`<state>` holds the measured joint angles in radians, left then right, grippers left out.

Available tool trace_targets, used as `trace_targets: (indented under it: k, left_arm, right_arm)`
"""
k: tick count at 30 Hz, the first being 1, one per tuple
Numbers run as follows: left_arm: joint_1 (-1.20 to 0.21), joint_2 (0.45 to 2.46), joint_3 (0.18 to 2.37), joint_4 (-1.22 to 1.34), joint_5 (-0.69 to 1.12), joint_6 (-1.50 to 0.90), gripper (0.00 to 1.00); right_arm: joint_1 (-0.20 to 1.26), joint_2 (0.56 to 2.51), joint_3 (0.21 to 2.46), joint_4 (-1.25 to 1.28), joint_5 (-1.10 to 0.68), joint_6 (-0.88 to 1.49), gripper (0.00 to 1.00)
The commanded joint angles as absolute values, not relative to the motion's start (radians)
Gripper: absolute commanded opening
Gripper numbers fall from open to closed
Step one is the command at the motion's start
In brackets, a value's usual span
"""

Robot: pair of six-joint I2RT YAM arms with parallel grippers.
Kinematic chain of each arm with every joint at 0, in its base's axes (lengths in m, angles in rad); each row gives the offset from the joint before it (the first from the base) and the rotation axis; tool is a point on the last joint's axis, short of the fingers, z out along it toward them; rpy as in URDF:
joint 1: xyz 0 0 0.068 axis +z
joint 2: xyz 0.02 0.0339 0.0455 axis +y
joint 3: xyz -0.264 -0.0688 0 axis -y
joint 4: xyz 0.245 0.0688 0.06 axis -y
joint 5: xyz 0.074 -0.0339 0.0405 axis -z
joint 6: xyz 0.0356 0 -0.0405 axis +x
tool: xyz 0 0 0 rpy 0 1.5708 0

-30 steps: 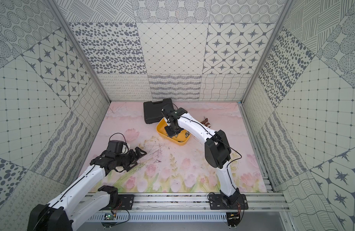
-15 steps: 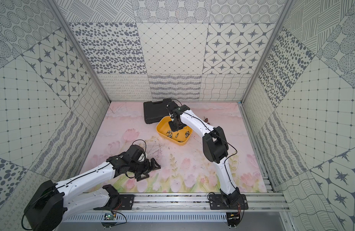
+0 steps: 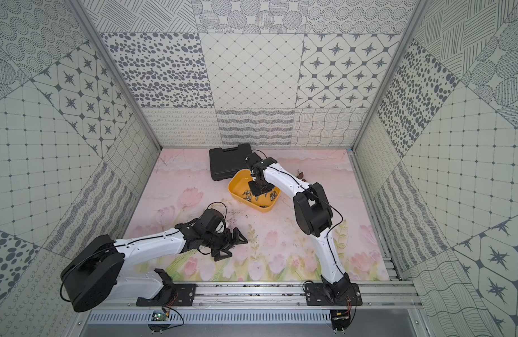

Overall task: Put the bit on the desktop into the storage box
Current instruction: Place the screwdriver bit in the storage box.

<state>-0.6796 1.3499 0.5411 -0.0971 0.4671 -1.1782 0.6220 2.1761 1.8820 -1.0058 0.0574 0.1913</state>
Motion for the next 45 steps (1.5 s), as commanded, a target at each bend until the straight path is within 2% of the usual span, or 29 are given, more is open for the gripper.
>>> trace_targets:
  k: [1, 12, 23, 31, 36, 39, 45]
  left_arm:
    - [-0.683, 1.389, 0.545, -0.067, 0.407, -1.175, 0.99]
    - [-0.681, 1.359, 0.56, -0.159, 0.337, -1.142, 0.99]
    - [-0.682, 1.331, 0.606, -0.203, 0.379, -1.086, 0.99]
    - [-0.68, 1.269, 0.728, -0.421, 0.353, -0.89, 0.99]
    - [-0.698, 1.259, 0.873, -0.672, 0.26, -0.594, 0.96]
    - [-0.76, 1.303, 0.951, -0.796, 0.148, -0.464, 0.94]
    - [-0.884, 1.481, 1.079, -1.011, -0.108, -0.373, 0.9]
  right_arm:
    - [0.617, 2.051, 1.818, -0.928, 0.032, 0.189, 0.4]
    - [0.617, 1.882, 1.661, -0.888, 0.022, 0.19, 0.41]
    - [0.618, 1.738, 1.499, -0.805, -0.046, 0.173, 0.42]
    - [0.617, 1.645, 1.394, -0.79, -0.012, 0.175, 0.44]
    - [0.616, 1.597, 1.36, -0.781, 0.0, 0.176, 0.46]
    - [0.613, 1.58, 1.349, -0.776, 0.0, 0.178, 0.46]
    - [0.605, 1.55, 1.33, -0.768, 0.0, 0.188, 0.46]
